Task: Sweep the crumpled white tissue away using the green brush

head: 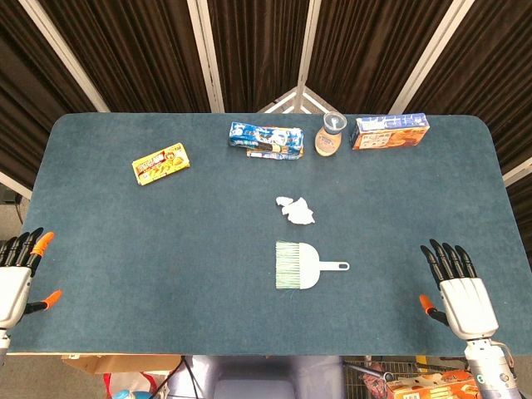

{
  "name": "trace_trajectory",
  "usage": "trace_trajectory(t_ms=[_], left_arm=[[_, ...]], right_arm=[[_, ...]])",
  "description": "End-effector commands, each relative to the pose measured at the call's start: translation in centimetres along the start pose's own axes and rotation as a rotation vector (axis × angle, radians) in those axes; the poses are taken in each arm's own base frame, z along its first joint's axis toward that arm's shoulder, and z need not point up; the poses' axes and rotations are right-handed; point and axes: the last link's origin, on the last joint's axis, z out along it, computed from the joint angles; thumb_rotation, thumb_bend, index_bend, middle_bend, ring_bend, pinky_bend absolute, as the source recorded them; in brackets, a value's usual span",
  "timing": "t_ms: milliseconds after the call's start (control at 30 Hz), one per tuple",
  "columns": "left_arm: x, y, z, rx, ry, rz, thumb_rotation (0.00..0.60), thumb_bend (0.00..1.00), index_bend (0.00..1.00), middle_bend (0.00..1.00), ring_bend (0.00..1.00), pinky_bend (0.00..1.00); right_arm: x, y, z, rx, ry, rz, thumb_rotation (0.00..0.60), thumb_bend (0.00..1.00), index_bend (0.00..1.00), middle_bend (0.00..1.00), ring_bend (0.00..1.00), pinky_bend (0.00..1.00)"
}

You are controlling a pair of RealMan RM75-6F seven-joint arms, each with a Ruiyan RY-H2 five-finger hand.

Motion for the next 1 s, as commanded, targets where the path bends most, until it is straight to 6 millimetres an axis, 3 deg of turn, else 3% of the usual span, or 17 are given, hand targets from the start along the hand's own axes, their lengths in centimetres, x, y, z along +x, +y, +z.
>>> trace_trajectory(t_ms=[33, 800, 867, 933, 1000], left_arm=[[0.0, 0.0, 0.0, 0.0, 0.001, 0.0, 0.6, 0.05, 0.0, 0.0, 0.0, 0.0], [0.2, -0.1, 0.0, 0.005, 0.003, -0.011, 0.6, 0.05, 0.0, 0.0, 0.0, 0.0], [0.2, -0.1, 0.0, 0.002, 0.003, -0.009, 0.6, 0.05, 0.0, 0.0, 0.0, 0.0], [0.1, 0.0, 0.0, 0.001, 0.002, -0.008, 0.6, 0.05, 0.0, 0.0, 0.0, 0.0], [0.1, 0.1, 0.0, 0.001, 0.002, -0.008, 0.6, 0.05, 0.0, 0.0, 0.0, 0.0]], right_arm=[[0.0, 0.0, 0.0, -0.001, -0.001, 0.001, 0.6, 0.3, 0.0, 0.0, 0.0, 0.07], [-0.3, -0.6, 0.3, 0.011, -0.017, 0.022, 0.6, 0.3, 0.0, 0.0, 0.01, 0.08], [-0.3, -0.8, 0.7, 0.018, -0.02, 0.029, 0.6, 0.3, 0.0, 0.06, 0.11, 0.2], [-0.3, -1.1, 1.1, 0.028, -0.023, 0.043, 0.6, 0.3, 0.0, 0.26, 0.34, 0.44], [-0.3, -1.6, 1.8, 0.039, -0.029, 0.06, 0.6, 0.3, 0.0, 0.55, 0.63, 0.68]])
